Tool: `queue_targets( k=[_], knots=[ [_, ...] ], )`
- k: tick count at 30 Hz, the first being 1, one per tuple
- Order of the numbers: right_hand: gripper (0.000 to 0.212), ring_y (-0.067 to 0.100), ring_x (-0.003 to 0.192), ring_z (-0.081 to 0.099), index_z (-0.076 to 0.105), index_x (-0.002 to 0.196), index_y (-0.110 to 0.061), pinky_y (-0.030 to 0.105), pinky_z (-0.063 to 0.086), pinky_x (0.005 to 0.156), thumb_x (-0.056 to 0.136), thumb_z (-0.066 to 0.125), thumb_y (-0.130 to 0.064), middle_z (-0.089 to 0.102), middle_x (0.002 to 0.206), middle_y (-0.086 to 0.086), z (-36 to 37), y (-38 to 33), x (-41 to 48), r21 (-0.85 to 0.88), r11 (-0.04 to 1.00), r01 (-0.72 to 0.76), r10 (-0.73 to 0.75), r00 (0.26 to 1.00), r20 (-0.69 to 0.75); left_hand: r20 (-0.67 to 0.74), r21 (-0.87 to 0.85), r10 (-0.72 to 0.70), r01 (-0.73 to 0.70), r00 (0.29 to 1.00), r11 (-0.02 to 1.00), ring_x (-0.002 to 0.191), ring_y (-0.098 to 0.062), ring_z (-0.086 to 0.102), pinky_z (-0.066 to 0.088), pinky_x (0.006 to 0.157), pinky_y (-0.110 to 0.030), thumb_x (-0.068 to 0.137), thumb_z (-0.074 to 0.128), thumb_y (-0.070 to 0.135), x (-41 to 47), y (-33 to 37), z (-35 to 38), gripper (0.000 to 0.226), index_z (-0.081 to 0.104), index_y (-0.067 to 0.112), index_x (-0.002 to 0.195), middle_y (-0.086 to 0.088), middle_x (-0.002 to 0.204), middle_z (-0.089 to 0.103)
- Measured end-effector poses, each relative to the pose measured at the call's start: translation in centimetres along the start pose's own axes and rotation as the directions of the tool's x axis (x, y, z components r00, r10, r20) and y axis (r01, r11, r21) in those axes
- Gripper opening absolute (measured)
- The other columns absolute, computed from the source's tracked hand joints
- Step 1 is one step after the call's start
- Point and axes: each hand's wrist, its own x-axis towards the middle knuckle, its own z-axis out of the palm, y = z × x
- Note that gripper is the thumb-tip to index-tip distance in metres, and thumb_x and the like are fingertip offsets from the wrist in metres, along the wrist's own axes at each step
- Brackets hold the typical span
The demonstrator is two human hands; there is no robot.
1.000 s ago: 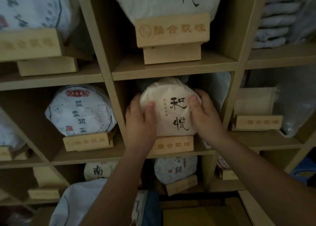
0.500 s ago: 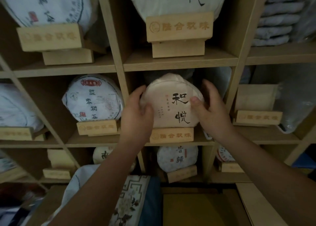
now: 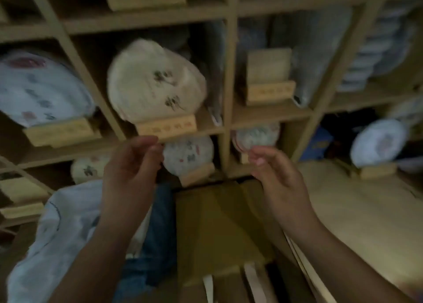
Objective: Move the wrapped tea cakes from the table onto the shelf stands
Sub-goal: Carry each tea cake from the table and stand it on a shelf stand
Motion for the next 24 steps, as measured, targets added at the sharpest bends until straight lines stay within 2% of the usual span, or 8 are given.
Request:
queue_targets(
  k=[3, 6, 10, 13, 16, 18, 20, 24],
  knots=[
    [0.020, 0.009, 0.101, 0.069, 0.069, 0.104, -0.030, 0.035, 0.056, 0.089, 0.091, 0.056, -0.037, 0.074, 0.102, -0.012, -3.1, 0.4, -7.7, 0.003, 0.995, -0.103, 0.102, 0.982, -0.156, 0.280, -0.089, -0.035, 0.063, 0.959, 0.994, 0.093, -0.017, 0.073, 0.059, 0.086, -0.042, 0.087, 0.063, 0.043, -4.5, 0.7, 2.2, 0.012, 0.071, 0.039, 0.095, 0.008, 0.092, 0.075],
    [0.028, 0.014, 0.100, 0.069, 0.069, 0.102, -0.028, 0.040, 0.056, 0.091, 0.084, 0.053, -0.043, 0.074, 0.102, -0.007, -5.2, 0.1, -15.6, 0.009, 0.981, -0.193, 0.183, 0.915, -0.359, 0.501, -0.150, -0.047, 0.140, 0.864, 0.979, 0.087, -0.010, 0.073, 0.058, 0.081, -0.029, 0.088, 0.068, 0.039, -10.4, 0.1, 4.0, 0.006, 0.071, 0.038, 0.093, 0.010, 0.089, 0.077],
    [0.031, 0.018, 0.098, 0.069, 0.070, 0.100, -0.026, 0.037, 0.058, 0.088, 0.081, 0.054, -0.044, 0.074, 0.100, -0.001, -7.0, -1.1, -22.6, 0.074, 0.968, -0.238, 0.235, 0.774, -0.588, 0.753, -0.086, -0.143, 0.311, 0.642, 0.946, 0.078, -0.004, 0.074, 0.058, 0.067, -0.022, 0.079, 0.073, 0.040, -18.2, -0.3, 4.6, 0.010, 0.075, 0.048, 0.085, 0.017, 0.085, 0.079],
    [0.026, 0.007, 0.098, 0.069, 0.069, 0.101, -0.032, 0.031, 0.058, 0.088, 0.084, 0.053, -0.043, 0.073, 0.098, -0.011, -8.6, -2.0, -27.0, 0.100, 0.965, -0.242, 0.242, 0.679, -0.693, 0.848, 0.020, -0.195, 0.339, 0.492, 0.941, 0.078, -0.005, 0.075, 0.057, 0.061, -0.020, 0.071, 0.079, 0.049, -21.7, 0.3, 5.8, 0.020, 0.074, 0.043, 0.090, 0.017, 0.085, 0.079],
    [0.024, 0.005, 0.103, 0.068, 0.069, 0.104, -0.036, 0.030, 0.057, 0.091, 0.087, 0.053, -0.043, 0.073, 0.100, -0.016, -10.0, -2.5, -32.6, 0.157, 0.953, -0.259, 0.284, 0.580, -0.764, 0.865, 0.035, -0.152, 0.246, 0.479, 0.969, 0.068, 0.002, 0.072, 0.057, 0.067, -0.030, 0.092, 0.068, 0.029, -24.2, 1.3, 8.3, 0.002, 0.069, 0.030, 0.093, 0.003, 0.082, 0.078],
    [0.019, 0.002, 0.097, 0.069, 0.070, 0.100, -0.035, 0.029, 0.058, 0.088, 0.087, 0.056, -0.039, 0.075, 0.098, -0.015, -10.8, -2.8, -37.4, 0.236, 0.940, -0.245, 0.328, 0.465, -0.822, 0.884, 0.037, -0.117, 0.183, 0.453, 0.982, 0.065, 0.005, 0.071, 0.060, 0.065, -0.021, 0.101, 0.057, 0.008, -26.9, 1.8, 10.1, 0.023, 0.067, 0.027, 0.091, 0.000, 0.087, 0.075],
    [0.018, 0.003, 0.087, 0.069, 0.072, 0.095, -0.031, 0.036, 0.059, 0.084, 0.084, 0.058, -0.034, 0.076, 0.092, -0.014, -11.3, -3.1, -42.4, 0.327, 0.918, -0.224, 0.386, 0.317, -0.866, 0.923, 0.040, -0.092, 0.146, 0.373, 0.989, 0.064, 0.005, 0.071, 0.057, 0.065, -0.010, 0.101, 0.053, 0.000, -30.7, 2.8, 11.5, 0.029, 0.067, 0.024, 0.091, -0.001, 0.078, 0.077],
    [0.034, 0.001, 0.079, 0.072, 0.079, 0.081, -0.034, 0.039, 0.058, 0.087, 0.061, 0.057, -0.049, 0.080, 0.083, -0.013, -12.1, -3.8, -54.8, 0.457, 0.872, -0.177, 0.463, -0.009, -0.886, 0.996, -0.027, 0.023, 0.049, 0.087, 0.998, 0.060, 0.003, 0.071, 0.056, 0.061, -0.007, 0.098, 0.051, -0.010, -43.1, 5.9, 14.1, 0.031, 0.067, 0.015, 0.092, 0.011, 0.069, 0.079]
  ],
)
